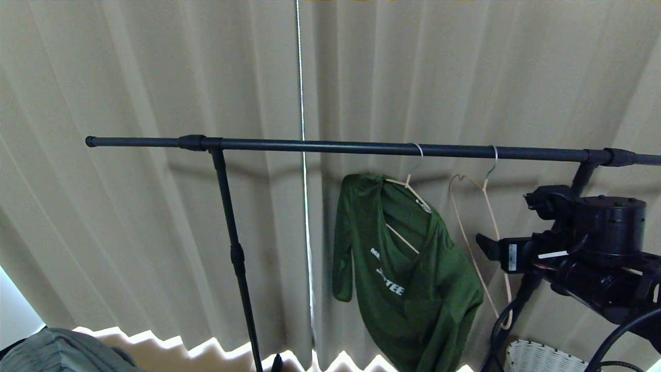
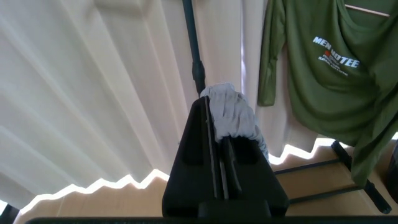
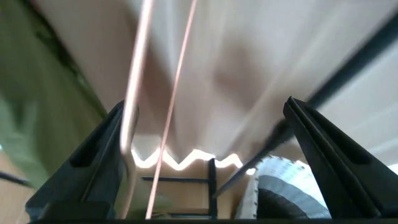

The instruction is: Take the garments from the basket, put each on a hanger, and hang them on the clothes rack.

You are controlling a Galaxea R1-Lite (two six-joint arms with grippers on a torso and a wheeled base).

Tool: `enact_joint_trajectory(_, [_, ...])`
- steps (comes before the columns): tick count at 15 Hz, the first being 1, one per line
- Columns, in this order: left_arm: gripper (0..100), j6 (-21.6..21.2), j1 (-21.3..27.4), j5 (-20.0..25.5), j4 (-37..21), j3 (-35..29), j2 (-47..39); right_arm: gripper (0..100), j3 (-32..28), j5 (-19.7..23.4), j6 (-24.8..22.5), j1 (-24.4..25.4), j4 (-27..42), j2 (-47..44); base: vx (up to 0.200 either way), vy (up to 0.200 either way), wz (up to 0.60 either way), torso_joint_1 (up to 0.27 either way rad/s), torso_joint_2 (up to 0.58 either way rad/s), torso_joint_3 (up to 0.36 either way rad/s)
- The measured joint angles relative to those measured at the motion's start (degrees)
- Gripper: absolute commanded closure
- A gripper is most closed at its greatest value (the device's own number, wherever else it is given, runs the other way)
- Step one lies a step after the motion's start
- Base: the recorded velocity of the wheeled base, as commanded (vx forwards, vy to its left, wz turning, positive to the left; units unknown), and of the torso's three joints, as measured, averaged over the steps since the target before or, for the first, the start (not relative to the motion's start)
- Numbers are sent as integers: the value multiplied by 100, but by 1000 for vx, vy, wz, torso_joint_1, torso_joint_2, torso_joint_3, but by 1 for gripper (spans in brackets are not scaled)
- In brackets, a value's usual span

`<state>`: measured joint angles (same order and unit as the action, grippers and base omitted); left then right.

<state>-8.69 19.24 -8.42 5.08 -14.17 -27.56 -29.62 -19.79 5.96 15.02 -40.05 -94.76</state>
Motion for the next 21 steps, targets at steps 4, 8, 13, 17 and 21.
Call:
enact_joint_trajectory(4, [100, -9, 0, 9, 0, 6, 2, 0, -500, 46, -50, 0, 391, -273, 0, 0, 0, 0, 0, 0])
enact_joint_trajectory(8, [100, -9, 0, 9, 0, 17, 4, 0, -957, 63, 35, 127, 905, -362, 0, 0, 0, 0, 0, 0])
enact_joint_trajectory(13, [100, -9, 0, 11, 0, 17, 4, 0, -944, 60, 279, 374, 916, -433, 0, 0, 0, 0, 0, 0])
enact_joint_trajectory(17, [100, -9, 0, 9, 0, 11, 4, 100, -827, 35, 334, 367, 916, -435, 0, 0, 0, 0, 0, 0])
enact_joint_trajectory(21, [100, -9, 0, 11, 0, 9, 4, 100, -806, 16, 340, 330, 916, -362, 0, 0, 0, 0, 0, 0])
